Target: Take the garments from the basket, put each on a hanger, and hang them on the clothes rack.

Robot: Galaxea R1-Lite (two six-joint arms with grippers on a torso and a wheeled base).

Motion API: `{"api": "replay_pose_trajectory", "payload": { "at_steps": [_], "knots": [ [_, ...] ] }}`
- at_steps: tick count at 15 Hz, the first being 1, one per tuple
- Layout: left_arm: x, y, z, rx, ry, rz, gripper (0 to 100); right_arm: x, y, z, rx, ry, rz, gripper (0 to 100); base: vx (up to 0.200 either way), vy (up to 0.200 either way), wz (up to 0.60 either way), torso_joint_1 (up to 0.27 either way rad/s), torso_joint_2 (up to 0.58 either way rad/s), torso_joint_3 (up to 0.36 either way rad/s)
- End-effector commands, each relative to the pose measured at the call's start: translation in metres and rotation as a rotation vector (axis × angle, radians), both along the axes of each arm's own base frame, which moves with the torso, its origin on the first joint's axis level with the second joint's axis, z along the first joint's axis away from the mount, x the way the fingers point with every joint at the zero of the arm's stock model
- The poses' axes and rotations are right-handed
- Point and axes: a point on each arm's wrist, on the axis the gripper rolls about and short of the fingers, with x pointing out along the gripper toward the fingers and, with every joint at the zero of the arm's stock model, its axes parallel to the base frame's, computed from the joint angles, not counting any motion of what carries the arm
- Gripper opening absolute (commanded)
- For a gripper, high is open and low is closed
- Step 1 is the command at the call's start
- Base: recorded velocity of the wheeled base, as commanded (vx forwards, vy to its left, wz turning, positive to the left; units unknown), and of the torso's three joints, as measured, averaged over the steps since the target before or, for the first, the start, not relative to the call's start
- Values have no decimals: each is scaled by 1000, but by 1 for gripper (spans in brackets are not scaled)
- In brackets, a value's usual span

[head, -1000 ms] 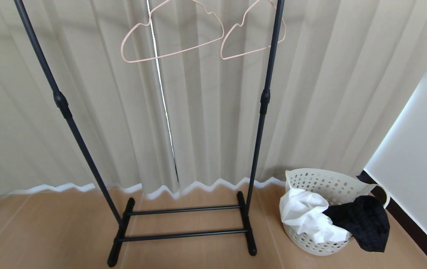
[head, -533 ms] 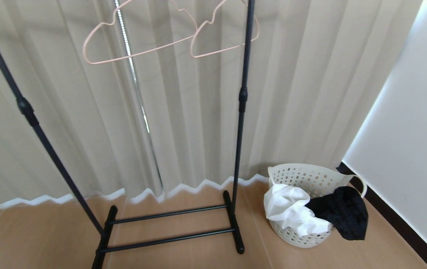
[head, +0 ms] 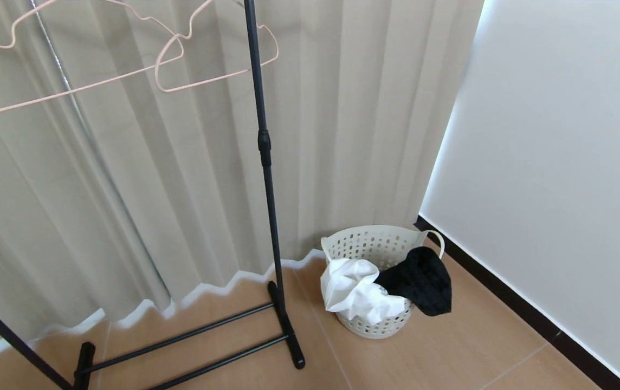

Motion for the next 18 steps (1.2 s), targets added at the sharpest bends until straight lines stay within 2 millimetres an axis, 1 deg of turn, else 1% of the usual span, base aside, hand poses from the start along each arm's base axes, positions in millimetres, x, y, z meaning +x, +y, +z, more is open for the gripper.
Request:
{"api": "replay_pose_trajectory", "payload": {
  "at_steps": [1,5,7,8,18],
  "knots": [
    [0,0,0,0,0,0,100,0,0,0,0,2,0,100,200,-200,0,-2,2,2],
    [0,0,0,-3,-1,-1,100,0,0,0,0,2,0,100,200,0,0,1,1,1],
    [0,0,0,-3,-1,-1,100,0,0,0,0,1,0,100,200,200,0,2,2,5],
    [0,0,1,-3,-2,-1,100,0,0,0,0,2,0,100,0,200,0,2,2,-2],
    [0,0,0,-7,-1,2,100,0,0,0,1,1,0,100,0,0,0,0,0,0]
  ]
}}
